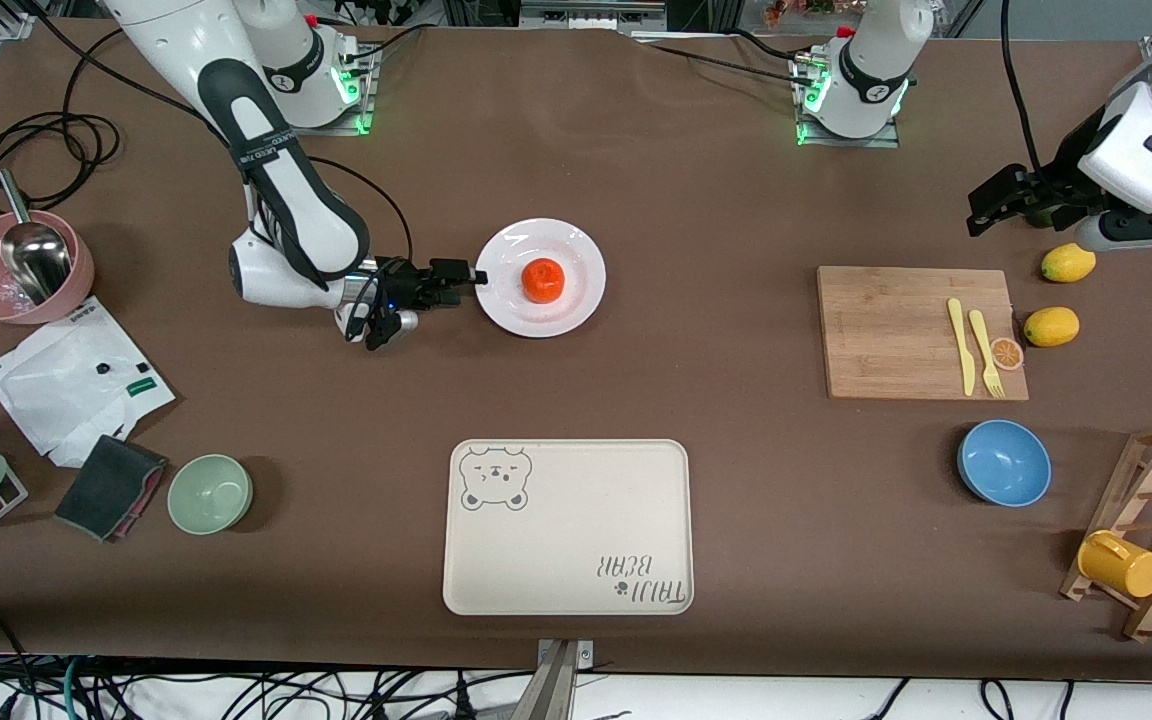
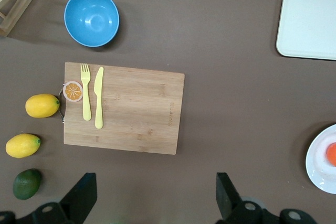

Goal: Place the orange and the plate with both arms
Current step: 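Raise the left gripper away while the right gripper reaches the plate rim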

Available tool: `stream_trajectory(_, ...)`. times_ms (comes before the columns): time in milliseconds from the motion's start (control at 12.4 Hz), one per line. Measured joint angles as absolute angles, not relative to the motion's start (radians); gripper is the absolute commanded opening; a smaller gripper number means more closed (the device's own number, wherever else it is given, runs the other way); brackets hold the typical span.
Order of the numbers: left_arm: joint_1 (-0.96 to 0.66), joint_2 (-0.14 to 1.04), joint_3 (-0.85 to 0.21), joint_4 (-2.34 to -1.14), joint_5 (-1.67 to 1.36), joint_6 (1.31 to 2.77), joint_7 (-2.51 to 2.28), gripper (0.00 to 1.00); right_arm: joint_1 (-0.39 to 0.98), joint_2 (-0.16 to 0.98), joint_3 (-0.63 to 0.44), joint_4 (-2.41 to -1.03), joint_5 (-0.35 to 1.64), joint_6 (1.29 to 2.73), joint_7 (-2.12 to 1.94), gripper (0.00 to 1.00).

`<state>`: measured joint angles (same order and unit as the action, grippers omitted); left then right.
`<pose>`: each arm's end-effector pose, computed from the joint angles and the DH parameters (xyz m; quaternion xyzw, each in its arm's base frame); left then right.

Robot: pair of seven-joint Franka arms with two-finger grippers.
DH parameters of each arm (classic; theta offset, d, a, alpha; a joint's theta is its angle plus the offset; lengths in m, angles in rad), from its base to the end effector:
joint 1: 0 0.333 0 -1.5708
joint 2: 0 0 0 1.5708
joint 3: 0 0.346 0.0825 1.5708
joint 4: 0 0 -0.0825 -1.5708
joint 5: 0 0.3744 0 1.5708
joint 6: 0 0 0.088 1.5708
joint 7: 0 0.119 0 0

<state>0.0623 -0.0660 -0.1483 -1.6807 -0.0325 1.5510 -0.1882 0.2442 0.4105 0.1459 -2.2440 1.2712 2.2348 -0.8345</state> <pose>0.5151 -0.0510 0.6250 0.9981 0.0516 -0.0335 0.0069 0.4654 0.2340 0.1980 -0.8938 -0.0728 0.0830 0.4347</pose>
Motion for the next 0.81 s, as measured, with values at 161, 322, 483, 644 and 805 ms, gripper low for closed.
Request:
stream_trajectory(161,0.06,-0.065,-0.149,-1.68,-0.046,1.551,-0.189,1.0,0.244,0.389,0.146,-2.308,1.328,2.236,-0.905,1.0)
stream_trajectory(322,0.059,-0.059,-0.149,-1.678,-0.076,1.552,-0.189,1.0,0.244,0.377,0.146,-2.352,1.362,2.24,-0.943,1.0)
stream_trajectory(483,0.059,-0.054,-0.149,-1.675,-0.08,1.553,-0.189,1.0,0.244,0.374,0.146,-2.368,1.392,2.242,-0.95,1.0)
stream_trajectory(644,0.059,-0.054,-0.149,-1.672,-0.08,1.553,-0.189,1.0,0.244,0.374,0.148,-2.376,1.416,2.244,-0.952,1.0)
stream_trajectory(805,0.041,-0.051,-0.139,-1.672,-0.08,1.551,-0.189,1.0,0.244,0.378,0.165,-2.384,1.476,2.262,-0.987,0.99)
